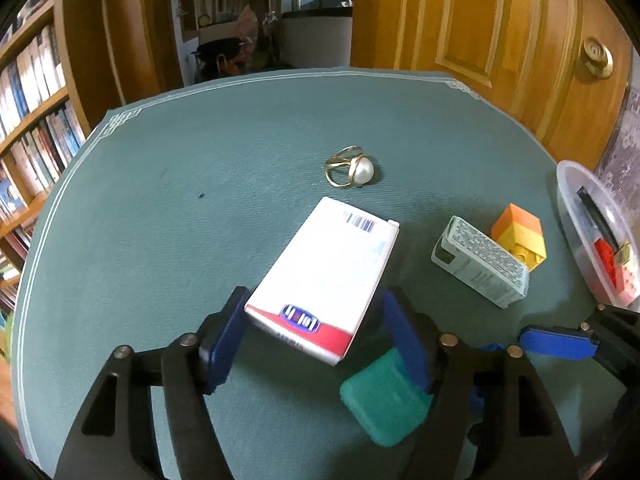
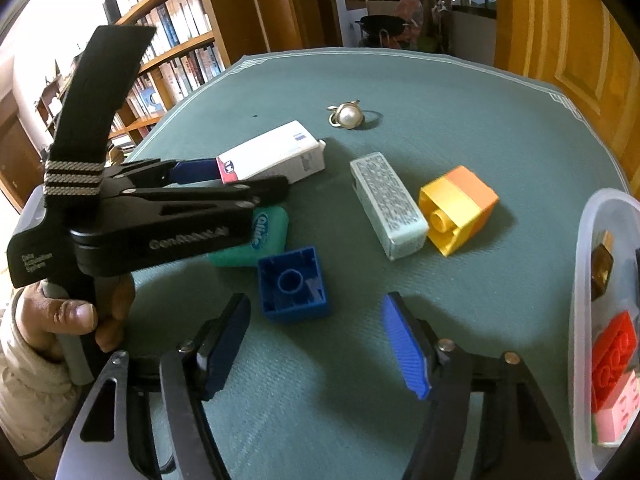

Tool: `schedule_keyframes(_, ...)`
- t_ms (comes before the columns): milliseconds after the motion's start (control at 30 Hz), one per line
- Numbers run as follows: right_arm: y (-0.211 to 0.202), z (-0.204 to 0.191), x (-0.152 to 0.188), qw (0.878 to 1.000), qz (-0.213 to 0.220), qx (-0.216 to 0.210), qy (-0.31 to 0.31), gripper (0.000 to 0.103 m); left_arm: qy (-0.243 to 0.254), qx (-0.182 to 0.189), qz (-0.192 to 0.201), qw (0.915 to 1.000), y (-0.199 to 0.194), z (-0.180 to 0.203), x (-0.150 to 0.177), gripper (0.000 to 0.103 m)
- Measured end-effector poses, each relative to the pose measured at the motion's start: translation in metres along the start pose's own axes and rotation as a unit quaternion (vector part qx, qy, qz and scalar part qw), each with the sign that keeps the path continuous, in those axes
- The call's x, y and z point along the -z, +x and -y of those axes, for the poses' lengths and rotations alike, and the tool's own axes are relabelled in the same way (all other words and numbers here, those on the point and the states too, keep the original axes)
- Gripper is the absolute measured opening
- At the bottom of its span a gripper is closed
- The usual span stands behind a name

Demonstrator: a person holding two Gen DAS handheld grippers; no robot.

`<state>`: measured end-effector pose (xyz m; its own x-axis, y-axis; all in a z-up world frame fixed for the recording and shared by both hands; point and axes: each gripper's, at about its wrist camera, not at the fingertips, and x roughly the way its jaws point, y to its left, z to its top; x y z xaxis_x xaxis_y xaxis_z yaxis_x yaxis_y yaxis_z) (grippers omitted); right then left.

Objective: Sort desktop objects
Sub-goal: 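Grasp the white medicine box with the left gripper while the right grasps the blue block, then carry the white box and blue block over the clear bowl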

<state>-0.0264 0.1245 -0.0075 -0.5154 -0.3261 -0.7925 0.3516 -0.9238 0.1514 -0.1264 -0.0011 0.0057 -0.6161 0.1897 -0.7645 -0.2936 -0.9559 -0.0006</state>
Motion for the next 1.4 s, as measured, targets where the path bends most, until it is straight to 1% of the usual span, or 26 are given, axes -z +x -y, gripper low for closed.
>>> schedule_keyframes(67,0.001,0.000,-0.002,1.000,0.002,0.002,-0.004,0.068,0.009,-0.008,-0.001,0.9999,0.005,0.004,-0.005,0.072)
schedule_keyframes(167,0.004,0.000,-0.004,1.000,0.005,0.006,-0.009,0.066,0.009,-0.005,0.002,0.9999,0.005,0.004,-0.006,0.072)
schedule_keyframes(200,0.003,0.000,-0.003,1.000,0.006,0.008,-0.011,0.065,0.007,-0.004,0.004,1.0000,0.005,0.003,-0.006,0.071)
schedule_keyframes(233,0.003,0.001,-0.003,1.000,0.007,0.009,-0.012,0.063,0.005,-0.007,0.005,0.9999,0.004,0.002,-0.006,0.067)
schedule_keyframes(267,0.004,0.000,-0.004,1.000,0.007,0.010,-0.013,0.061,0.002,-0.006,0.007,1.0000,0.004,0.001,-0.006,0.067)
schedule_keyframes(367,0.007,-0.001,-0.006,1.000,0.012,0.017,-0.018,0.050,-0.005,-0.006,0.011,0.9999,0.001,-0.002,-0.005,0.062)
schedule_keyframes(433,0.005,0.000,-0.002,0.999,0.014,0.024,-0.022,0.036,-0.010,-0.005,0.015,0.9998,-0.002,-0.003,-0.003,0.060)
schedule_keyframes(500,0.003,0.002,0.000,0.999,0.016,0.026,-0.022,0.036,-0.016,-0.004,0.021,0.9996,-0.006,-0.004,-0.002,0.059)
schedule_keyframes(733,-0.009,0.012,0.001,1.000,0.023,0.010,0.010,0.036,-0.030,-0.008,0.035,0.9989,-0.019,-0.008,0.001,0.056)
schedule_keyframes(967,-0.039,0.028,0.005,0.998,0.047,0.021,0.030,0.035,-0.046,-0.008,0.042,0.9980,-0.033,-0.011,0.006,0.051)
schedule_keyframes(1200,-0.066,0.048,0.009,0.995,0.070,0.036,0.053,0.035,-0.051,-0.012,0.051,0.9973,-0.046,-0.006,0.011,0.050)
schedule_keyframes(1400,-0.082,0.067,0.009,0.993,0.083,0.049,0.070,0.035,-0.045,-0.009,0.062,0.9970,-0.060,0.006,0.006,0.050)
